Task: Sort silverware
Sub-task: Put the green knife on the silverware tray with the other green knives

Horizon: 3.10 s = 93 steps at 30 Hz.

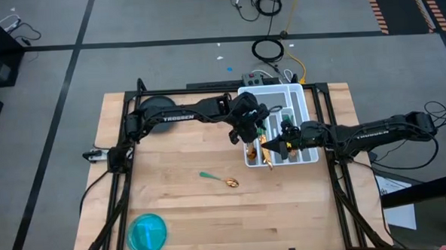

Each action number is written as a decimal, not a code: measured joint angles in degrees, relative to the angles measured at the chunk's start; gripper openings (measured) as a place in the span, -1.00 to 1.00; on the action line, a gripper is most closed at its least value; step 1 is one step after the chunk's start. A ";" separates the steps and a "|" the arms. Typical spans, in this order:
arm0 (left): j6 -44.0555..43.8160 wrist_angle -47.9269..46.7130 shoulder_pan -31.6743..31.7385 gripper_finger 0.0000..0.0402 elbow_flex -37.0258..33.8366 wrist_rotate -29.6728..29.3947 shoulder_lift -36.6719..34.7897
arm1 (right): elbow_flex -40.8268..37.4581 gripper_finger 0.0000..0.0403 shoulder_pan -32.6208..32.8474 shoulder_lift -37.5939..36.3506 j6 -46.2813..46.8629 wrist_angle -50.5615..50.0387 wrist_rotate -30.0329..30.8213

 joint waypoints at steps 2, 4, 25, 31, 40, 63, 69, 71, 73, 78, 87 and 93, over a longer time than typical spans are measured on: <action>3.82 -0.19 -0.95 -0.27 0.00 -3.60 0.00 | 0.00 -1.00 0.03 0.00 0.48 -0.18 0.03; 6.87 -0.54 -1.73 -0.27 0.00 -6.40 0.00 | 0.00 -1.00 0.27 0.00 0.54 -0.31 0.20; 6.44 -5.55 -3.90 -0.27 0.00 -19.23 -0.03 | -0.04 -1.00 -2.67 -0.07 1.54 -7.88 2.03; 6.35 -0.54 -4.13 -0.27 0.00 -20.07 -0.03 | -0.03 -1.00 -3.65 -0.07 1.02 -8.96 0.83; -4.96 -0.97 -3.93 -0.27 -0.02 -16.30 -6.17 | -0.07 -1.00 -3.80 -0.04 0.47 -10.16 0.83; -43.13 -12.98 1.41 -0.28 -12.00 2.40 -40.58 | -0.28 -1.00 -15.94 -0.07 -4.44 -2.08 -8.36; -48.58 1.48 0.37 -0.28 -26.76 3.26 -50.56 | -3.56 -1.00 -21.31 -0.09 -1.76 9.45 -15.06; -50.66 7.07 0.23 -0.28 -32.49 2.77 -53.76 | -5.42 -1.00 -22.54 -0.09 0.47 13.79 -16.50; -52.78 12.49 0.06 -0.28 -38.18 1.30 -56.67 | -7.43 -1.00 -23.41 -0.09 3.02 17.89 -17.35; -56.74 24.05 -0.76 -0.28 -50.00 -4.93 -61.72 | -11.37 -1.00 -24.75 -0.07 7.91 27.68 -18.11; -62.33 33.47 -3.12 -0.28 -59.94 -7.73 -63.24 | -12.09 -1.00 -29.06 0.41 11.72 28.33 -25.45; -62.71 34.00 -5.49 -0.28 -61.87 -10.92 -63.26 | -12.09 -1.00 -31.57 2.00 12.12 28.36 -26.97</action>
